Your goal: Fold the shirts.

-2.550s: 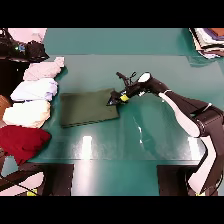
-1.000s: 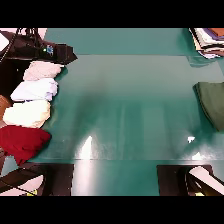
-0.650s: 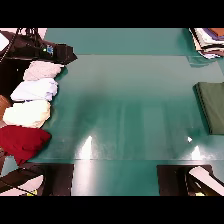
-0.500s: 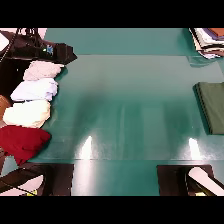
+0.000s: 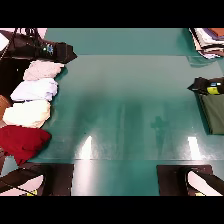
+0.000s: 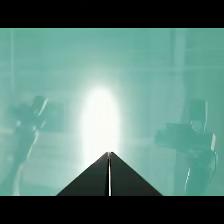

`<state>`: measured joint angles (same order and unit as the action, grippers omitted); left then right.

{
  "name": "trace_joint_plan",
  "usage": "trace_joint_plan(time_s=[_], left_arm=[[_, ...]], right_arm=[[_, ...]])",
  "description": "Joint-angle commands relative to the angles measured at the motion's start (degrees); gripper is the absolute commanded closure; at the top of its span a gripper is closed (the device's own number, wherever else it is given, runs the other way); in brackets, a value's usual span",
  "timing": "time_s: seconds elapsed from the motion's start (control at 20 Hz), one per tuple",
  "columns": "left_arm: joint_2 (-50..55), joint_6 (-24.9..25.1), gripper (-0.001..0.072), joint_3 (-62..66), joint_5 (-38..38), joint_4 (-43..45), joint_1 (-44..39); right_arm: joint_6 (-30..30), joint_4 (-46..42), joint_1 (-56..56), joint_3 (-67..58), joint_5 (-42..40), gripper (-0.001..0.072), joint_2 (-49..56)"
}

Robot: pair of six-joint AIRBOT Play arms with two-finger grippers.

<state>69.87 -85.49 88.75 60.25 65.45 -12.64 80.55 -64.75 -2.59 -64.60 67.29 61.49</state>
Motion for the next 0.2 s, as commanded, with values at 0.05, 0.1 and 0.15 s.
trace_joint_plan(time_s=[0.05,0.1,0.15], left_arm=[[0.0,0.0,0.0684,0.0,-2.6,0.0,0.0],[0.0,0.0,0.0684,0.0,-2.9,0.0,0.0],[0.0,0.0,0.0684,0.0,-2.8,0.0,0.0]], right_arm=[[-0.1,0.1,4.7,-0.1,0.1,0.0698,0.0],[-0.1,0.1,4.7,-0.1,0.4,0.0698,0.0],[-0.1,0.1,4.7,-0.1,0.7,0.0698,0.0]])
